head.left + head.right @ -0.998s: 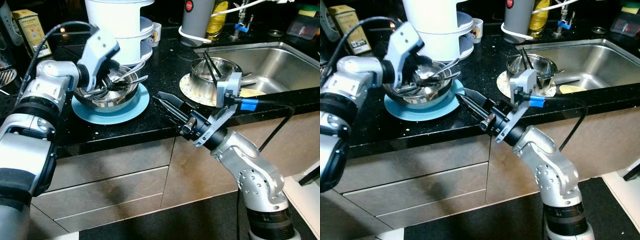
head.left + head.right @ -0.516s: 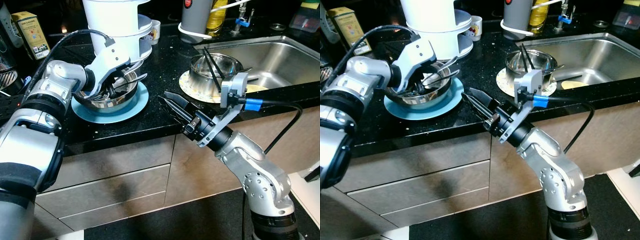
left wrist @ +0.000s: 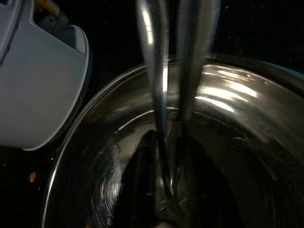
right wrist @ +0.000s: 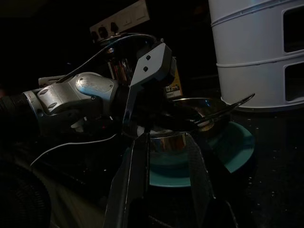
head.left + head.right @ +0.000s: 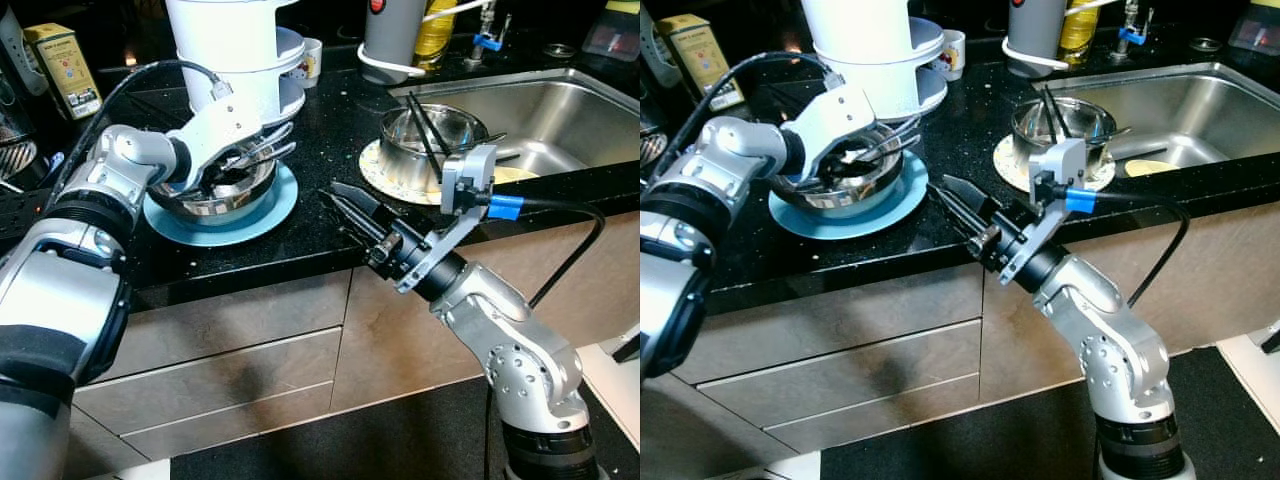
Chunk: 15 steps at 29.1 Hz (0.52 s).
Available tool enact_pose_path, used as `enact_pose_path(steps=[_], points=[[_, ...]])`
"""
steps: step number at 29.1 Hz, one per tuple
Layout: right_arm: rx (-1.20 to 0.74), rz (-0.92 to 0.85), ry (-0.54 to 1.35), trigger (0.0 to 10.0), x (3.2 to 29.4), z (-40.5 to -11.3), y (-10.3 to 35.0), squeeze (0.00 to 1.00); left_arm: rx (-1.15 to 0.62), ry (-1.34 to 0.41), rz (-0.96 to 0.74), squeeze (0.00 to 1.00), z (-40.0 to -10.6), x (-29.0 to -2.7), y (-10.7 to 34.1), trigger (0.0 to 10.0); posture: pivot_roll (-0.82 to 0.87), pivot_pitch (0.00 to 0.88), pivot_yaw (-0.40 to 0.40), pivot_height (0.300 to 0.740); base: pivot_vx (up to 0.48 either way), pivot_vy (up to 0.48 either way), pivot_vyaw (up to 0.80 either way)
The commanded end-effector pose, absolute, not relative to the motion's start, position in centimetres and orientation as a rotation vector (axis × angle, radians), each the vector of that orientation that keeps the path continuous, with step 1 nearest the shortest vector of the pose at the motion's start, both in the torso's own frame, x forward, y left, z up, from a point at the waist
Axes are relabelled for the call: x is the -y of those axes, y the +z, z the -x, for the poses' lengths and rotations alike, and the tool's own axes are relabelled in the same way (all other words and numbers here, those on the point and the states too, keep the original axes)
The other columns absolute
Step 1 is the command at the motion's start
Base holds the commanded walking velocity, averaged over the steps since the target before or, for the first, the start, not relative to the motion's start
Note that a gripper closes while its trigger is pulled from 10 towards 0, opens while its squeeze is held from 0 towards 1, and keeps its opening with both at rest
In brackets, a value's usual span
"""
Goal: Kitchen organization
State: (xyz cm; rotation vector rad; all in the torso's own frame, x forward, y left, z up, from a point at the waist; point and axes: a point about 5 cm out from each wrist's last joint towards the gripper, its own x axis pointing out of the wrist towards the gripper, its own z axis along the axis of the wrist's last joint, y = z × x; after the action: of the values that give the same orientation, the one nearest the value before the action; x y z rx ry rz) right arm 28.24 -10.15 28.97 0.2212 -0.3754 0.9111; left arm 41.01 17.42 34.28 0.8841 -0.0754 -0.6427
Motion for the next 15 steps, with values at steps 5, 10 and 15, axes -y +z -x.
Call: enact_pose_path(steps=[5, 10, 15], points=[[0.374, -0.208, 0.916, 10.0, 10.10, -28.22, 29.17, 0.00, 0.080, -0.653, -0.894, 0.00, -40.99, -17.19, 34.52, 0.0, 0.00, 0.204, 0.024, 0.740, 0.000, 0.000, 0.00], [0.371, -0.204, 0.914, 10.0, 10.14, -28.24, 29.16, 0.00, 0.083, -0.647, -0.893, 0.00, -40.94, -17.40, 34.73, 0.0, 0.00, 0.204, 0.023, 0.740, 0.000, 0.000, 0.00], [0.373, -0.200, 0.914, 10.0, 10.17, -28.29, 29.20, 0.00, 0.090, -0.648, -0.885, 0.00, -40.85, -17.61, 35.01, 0.0, -0.01, 0.201, 0.021, 0.740, 0.000, 0.000, 0.00]])
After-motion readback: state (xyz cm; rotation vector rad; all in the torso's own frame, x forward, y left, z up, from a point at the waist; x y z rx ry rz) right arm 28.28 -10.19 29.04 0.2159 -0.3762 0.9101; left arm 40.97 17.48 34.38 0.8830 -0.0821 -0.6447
